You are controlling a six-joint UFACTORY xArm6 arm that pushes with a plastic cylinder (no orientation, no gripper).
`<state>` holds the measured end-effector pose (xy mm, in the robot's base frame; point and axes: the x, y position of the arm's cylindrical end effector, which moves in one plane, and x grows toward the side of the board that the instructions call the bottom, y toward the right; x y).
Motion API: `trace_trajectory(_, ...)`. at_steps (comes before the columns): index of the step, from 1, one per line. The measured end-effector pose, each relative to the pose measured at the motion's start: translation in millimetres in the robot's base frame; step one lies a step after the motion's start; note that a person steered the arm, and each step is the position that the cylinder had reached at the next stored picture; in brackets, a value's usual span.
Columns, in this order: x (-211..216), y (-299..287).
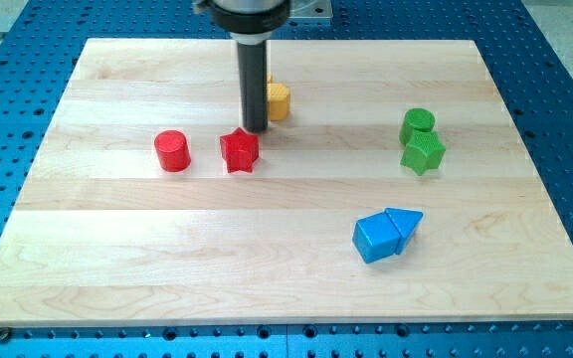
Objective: Push the yellow blocks towards the top left corner of the board
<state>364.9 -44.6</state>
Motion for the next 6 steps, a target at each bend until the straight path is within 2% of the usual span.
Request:
trace_trajectory(1,-13.3,0.0)
trace_trajectory(2,42.4,7.2)
trace_trajectory(3,41.5,45.6)
trace_trajectory(4,-14.0,64.1)
trace_trajectory(5,-39.1,36.3)
trace_trajectory(6,-41.8,-21.7)
